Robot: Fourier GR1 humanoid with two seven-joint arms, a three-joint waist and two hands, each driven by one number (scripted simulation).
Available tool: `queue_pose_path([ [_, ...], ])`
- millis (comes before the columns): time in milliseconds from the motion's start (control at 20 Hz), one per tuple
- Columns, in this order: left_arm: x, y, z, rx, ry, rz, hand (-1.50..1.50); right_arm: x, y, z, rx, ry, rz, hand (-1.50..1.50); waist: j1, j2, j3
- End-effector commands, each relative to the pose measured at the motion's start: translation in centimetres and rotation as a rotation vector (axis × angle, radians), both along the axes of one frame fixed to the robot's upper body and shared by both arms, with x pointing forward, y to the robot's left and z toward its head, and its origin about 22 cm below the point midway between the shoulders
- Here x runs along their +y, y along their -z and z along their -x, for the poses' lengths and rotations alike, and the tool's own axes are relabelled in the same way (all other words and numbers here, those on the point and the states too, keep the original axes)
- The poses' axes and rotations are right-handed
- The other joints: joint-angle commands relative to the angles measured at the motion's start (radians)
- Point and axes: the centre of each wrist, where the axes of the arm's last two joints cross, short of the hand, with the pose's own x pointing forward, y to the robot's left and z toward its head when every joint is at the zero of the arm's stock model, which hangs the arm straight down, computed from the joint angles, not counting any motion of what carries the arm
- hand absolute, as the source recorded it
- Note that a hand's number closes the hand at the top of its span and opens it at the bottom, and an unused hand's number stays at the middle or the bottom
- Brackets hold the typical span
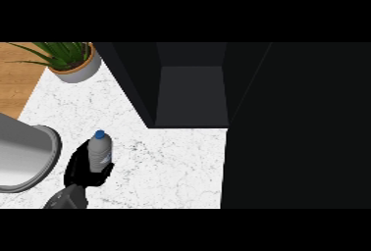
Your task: Pick up the bottled water, place it into the cabinet and close the cabinet
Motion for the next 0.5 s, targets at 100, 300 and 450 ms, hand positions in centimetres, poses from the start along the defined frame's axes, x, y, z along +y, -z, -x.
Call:
queue_pose_path([
  [100, -0.3, -2.1, -1.7, -0.061, 0.044, 0.076, 1.5, 0.4, 0.5, 0.0, -0.002, -0.014, -0.014, -1.5, 0.01, -0.004, 0.001],
  [300, -1.1, -2.0, 0.0, -0.063, 0.045, 0.077, 1.5, 0.4, 0.4, -1.0, -0.012, -0.018, 0.001, -1.5, 0.008, -0.002, 0.001],
  [450, -4.0, -5.2, -2.8, -0.073, 0.075, 0.05, 1.5, 0.5, 0.3, -1.1, -0.007, -0.017, -0.01, -1.5, 0.01, -0.003, 0.001],
])
